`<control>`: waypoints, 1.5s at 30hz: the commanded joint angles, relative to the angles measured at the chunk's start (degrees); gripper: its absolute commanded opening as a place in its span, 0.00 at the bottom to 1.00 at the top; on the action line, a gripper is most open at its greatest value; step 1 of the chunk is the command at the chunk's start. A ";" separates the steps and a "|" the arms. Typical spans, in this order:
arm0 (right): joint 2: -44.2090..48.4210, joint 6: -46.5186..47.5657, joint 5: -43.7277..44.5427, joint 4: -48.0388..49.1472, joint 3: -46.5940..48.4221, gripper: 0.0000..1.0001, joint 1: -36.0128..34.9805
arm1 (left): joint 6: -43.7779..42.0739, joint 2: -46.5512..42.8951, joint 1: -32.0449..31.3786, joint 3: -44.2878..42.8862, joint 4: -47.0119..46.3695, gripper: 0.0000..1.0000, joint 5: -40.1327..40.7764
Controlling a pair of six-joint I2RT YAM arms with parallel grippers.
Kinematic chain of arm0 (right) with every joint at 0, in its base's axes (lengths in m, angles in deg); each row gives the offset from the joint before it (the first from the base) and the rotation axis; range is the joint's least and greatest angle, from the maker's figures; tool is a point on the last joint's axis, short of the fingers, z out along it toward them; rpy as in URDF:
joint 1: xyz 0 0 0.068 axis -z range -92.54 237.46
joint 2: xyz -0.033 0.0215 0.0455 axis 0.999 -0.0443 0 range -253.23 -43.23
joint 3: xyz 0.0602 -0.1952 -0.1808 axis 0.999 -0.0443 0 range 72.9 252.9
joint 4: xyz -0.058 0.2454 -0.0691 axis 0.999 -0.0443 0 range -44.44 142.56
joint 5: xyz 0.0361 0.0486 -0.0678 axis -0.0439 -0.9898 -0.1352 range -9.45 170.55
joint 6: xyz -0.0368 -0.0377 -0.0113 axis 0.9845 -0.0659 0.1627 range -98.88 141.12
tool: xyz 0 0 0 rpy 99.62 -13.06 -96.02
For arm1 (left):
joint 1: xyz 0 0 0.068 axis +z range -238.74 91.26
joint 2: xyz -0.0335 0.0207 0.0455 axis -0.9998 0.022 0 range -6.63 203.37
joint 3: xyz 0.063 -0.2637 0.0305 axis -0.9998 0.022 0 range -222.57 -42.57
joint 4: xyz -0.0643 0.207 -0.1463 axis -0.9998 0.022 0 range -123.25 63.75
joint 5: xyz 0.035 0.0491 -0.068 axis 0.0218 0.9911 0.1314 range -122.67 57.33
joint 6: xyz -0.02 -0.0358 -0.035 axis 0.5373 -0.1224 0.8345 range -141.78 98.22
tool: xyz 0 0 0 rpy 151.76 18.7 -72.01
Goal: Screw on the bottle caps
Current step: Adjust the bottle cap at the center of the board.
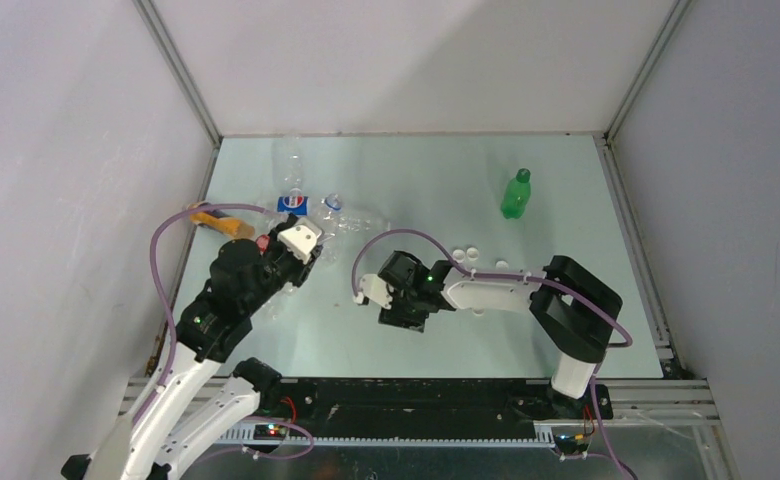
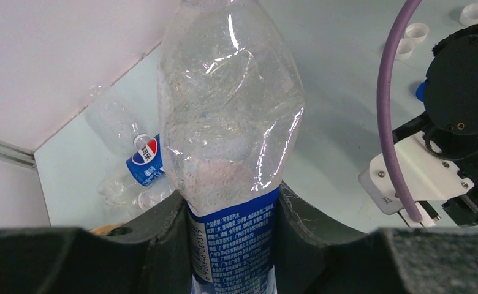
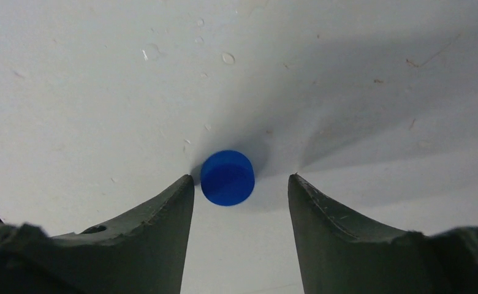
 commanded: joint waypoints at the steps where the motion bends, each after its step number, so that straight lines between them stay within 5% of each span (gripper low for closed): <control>1: 1.71 2.19 4.91 -5.67 0.06 0.61 0.80 | -0.59 0.13 0.30 -1.60 -2.50 0.00 0.45; 10: 9.75 -16.38 6.00 -8.07 0.08 0.71 2.42 | 1.22 0.64 0.30 -1.90 -3.02 0.00 1.12; 16: 12.70 -46.15 7.47 -4.89 0.13 0.80 -0.06 | 4.13 0.62 0.30 -2.15 -2.61 0.00 4.74; 24: 5.17 -80.70 17.71 -5.82 1.30 0.75 -0.98 | 7.67 -0.57 0.23 -2.41 -2.24 0.00 6.22; 29: 2.30 -87.79 25.49 -9.35 3.65 0.69 -3.01 | 8.08 -2.37 -0.57 -1.38 -1.98 0.00 5.86; 45: -5.65 -96.68 27.26 -20.72 11.28 0.47 -3.76 | 5.09 -6.09 -3.99 1.50 -2.28 0.00 8.36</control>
